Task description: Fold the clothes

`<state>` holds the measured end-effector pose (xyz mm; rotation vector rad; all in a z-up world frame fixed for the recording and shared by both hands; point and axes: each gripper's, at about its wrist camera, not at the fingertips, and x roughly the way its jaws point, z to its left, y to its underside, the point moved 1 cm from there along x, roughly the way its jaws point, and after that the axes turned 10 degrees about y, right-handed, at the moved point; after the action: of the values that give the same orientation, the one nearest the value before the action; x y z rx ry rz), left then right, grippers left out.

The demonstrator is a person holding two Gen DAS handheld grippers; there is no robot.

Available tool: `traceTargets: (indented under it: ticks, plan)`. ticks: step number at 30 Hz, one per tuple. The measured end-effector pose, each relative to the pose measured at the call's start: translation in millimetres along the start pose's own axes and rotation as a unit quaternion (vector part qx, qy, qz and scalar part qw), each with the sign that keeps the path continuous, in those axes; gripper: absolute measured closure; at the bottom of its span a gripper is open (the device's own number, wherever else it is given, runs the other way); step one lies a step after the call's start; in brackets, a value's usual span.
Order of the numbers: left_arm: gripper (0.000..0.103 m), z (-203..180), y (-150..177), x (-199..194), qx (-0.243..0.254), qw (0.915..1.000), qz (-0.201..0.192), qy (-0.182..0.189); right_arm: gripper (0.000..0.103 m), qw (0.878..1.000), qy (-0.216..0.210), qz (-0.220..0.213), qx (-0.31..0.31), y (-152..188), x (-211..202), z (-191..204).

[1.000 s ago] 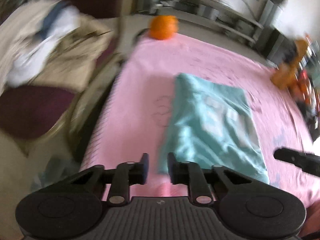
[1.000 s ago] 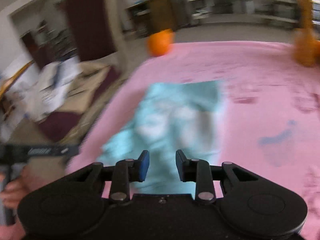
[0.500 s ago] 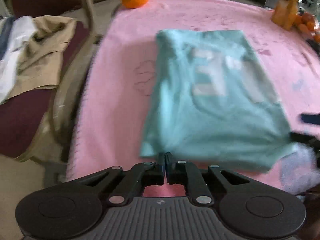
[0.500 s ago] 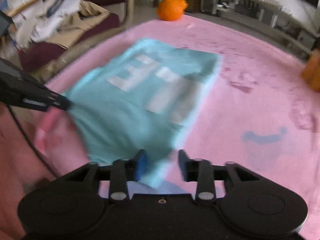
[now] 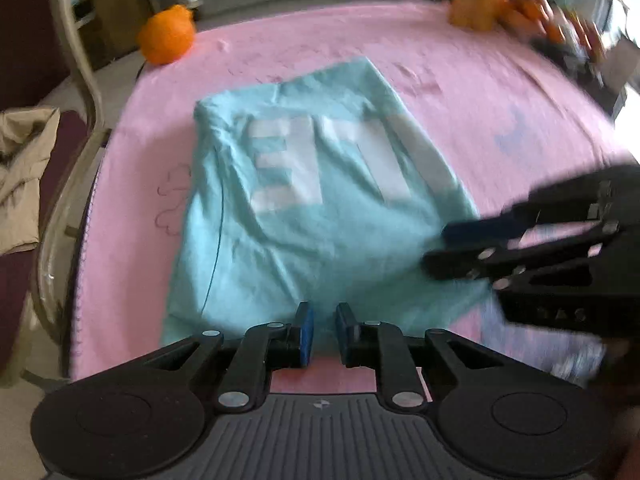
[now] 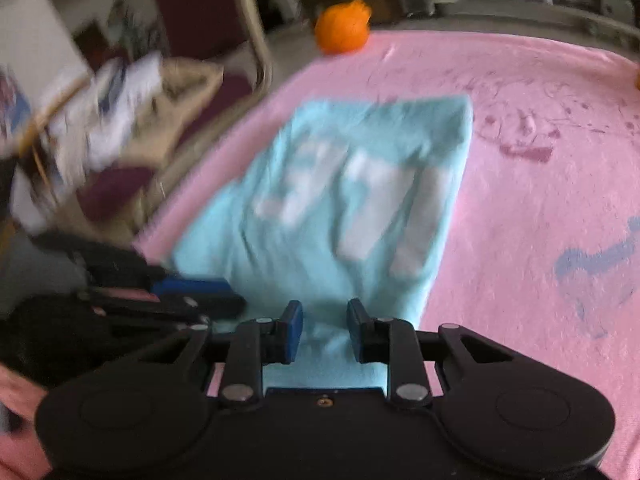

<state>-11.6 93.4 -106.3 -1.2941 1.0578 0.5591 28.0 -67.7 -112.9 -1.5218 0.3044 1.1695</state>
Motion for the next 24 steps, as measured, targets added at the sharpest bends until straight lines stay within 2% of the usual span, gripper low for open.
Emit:
traceTargets:
  ticks: [2,3,4,8,11,13,14,15,17,19,20,21,22,23,24]
  plan:
    - [0.087,7.9,3.2,-6.2,-0.015,0.9999,0.002,0.005,0.082,0.998,0.036,0.008,-0.051,5.3,-9.9,8.4]
    - [0.092,12.9,3.7,-9.8,-0.028,0.9996,-0.001,0.006,0.082,0.997,0.051,0.012,-0.064,6.8,-14.9,10.0]
    - [0.092,15.8,3.5,-16.6,-0.040,0.9991,-0.011,0.006,0.082,0.996,0.060,0.015,-0.062,6.5,-19.8,8.7]
    - [0.091,20.2,-6.8,-61.6,-0.061,0.9939,-0.086,0.033,0.081,0.998,0.058,-0.008,0.003,-13.4,-59.6,-11.1]
    - [0.090,23.3,-27.3,-89.5,-0.053,0.9883,-0.141,0.024,0.078,0.997,0.045,-0.052,0.020,-40.0,-102.4,-24.0]
    - [0.080,25.4,-44.1,-82.4,-0.049,0.9877,-0.148,0.012,0.071,0.995,0.054,-0.084,0.007,-57.8,-125.1,-30.5]
    - [0.070,26.3,-52.6,-76.3,-0.047,0.9878,-0.148,0.007,0.067,0.994,0.062,-0.094,-0.004,-65.4,-129.2,-33.5]
    - [0.069,27.3,-61.1,-70.2,-0.045,0.9878,-0.149,0.001,0.065,0.992,0.070,-0.103,-0.015,-73.1,-133.3,-36.6]
    - [0.070,29.3,-76.5,-53.0,-0.042,0.9888,-0.142,-0.010,0.065,0.989,0.098,-0.105,-0.030,-84.3,-124.6,-41.3]
    - [0.072,31.0,-88.0,-23.7,-0.045,0.9919,-0.117,-0.022,0.065,0.989,0.110,-0.093,-0.029,-87.7,-99.1,-48.4]
    - [0.085,33.0,-92.2,-12.9,-0.048,0.9922,-0.112,-0.028,0.068,0.991,0.104,-0.081,-0.013,-87.7,-82.8,-54.6]
    - [0.101,35.9,-95.4,-4.9,-0.052,0.9917,-0.113,-0.034,0.083,0.993,0.099,-0.069,0.002,-87.8,-66.4,-60.7]
    - [0.103,38.7,-98.6,3.2,-0.057,0.9911,-0.113,-0.040,0.092,0.994,0.086,-0.057,0.025,-87.8,-50.8,-67.2]
    - [0.103,43.2,-102.1,8.3,-0.065,0.9903,-0.117,-0.038,0.096,0.995,0.064,-0.044,0.058,-88.5,-35.4,-74.1]
    - [0.103,49.1,-106.0,11.4,-0.075,0.9891,-0.123,-0.032,0.096,0.994,0.026,-0.035,0.099,-88.5,-21.2,-81.7]
